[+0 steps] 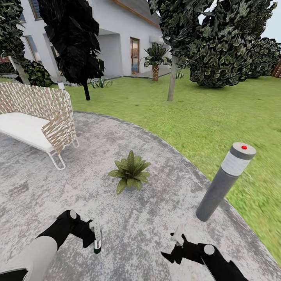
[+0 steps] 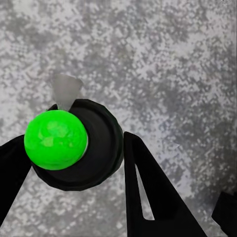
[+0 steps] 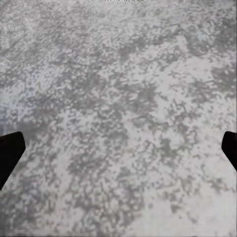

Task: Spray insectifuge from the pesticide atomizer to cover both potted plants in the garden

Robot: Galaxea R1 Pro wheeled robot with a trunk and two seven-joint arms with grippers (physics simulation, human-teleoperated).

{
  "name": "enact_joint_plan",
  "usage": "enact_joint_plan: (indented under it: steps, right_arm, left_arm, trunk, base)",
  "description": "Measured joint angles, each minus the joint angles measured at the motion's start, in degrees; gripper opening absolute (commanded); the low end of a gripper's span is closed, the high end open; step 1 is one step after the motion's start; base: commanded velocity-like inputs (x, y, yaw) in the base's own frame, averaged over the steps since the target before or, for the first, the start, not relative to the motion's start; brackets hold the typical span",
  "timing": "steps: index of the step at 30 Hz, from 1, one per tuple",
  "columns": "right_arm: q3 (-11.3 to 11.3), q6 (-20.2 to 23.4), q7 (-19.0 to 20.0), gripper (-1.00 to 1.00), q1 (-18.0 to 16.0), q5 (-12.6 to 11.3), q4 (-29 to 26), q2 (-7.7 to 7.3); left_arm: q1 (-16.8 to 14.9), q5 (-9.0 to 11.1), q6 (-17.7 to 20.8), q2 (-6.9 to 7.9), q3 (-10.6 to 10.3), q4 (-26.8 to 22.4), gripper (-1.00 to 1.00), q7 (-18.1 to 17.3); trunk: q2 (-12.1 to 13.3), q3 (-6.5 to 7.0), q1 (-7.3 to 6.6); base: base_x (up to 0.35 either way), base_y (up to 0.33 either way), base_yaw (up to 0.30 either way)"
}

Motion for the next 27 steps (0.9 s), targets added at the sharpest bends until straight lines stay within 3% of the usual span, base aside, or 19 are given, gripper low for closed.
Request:
enact_joint_plan:
  steps: [2, 3, 14, 17, 27]
  right_arm:
    - [0.47, 0.00, 0.10, 1.00, 0.00, -0.06, -0.56, 0.01]
    - [0.59, -0.01, 0.12, -1.00, 0.00, -0.09, -1.05, 0.05]
    - [0.76, 0.05, 0.22, -1.00, 0.00, -0.13, -3.83, 0.18]
    - [0.83, -0.13, 0.06, -1.00, -0.15, -0.19, -3.19, 1.16]
    - [1.00, 0.14, 0.54, -1.00, -0.17, -0.02, -3.51, 4.40]
  left_arm:
    - [0.00, 0.00, -0.33, 0.01, -0.01, 0.02, -1.00, -0.04]
    - [0.00, 0.03, -0.72, -0.01, -0.01, 0.01, -1.00, -0.06]
    - [0.01, 0.08, -4.84, -0.17, -0.17, 0.12, -1.00, -0.49]
    - [-0.32, 0.63, -3.96, 0.22, -0.21, 0.44, -1.00, -1.43]
    - [-0.51, -0.85, -3.61, 0.42, -0.71, 0.38, -1.00, -2.93]
  trunk:
    - [0.00, 0.00, 0.00]
    - [0.00, 0.00, 0.00]
    - [0.00, 0.00, 0.00]
    - [0.00, 0.00, 0.00]
    - [0.00, 0.00, 0.00]
  base:
    - [0.000, 0.000, 0.000]
    - [0.000, 0.000, 0.000]
    - [0.000, 0.000, 0.000]
    - [0.000, 0.000, 0.000]
    - [0.000, 0.000, 0.000]
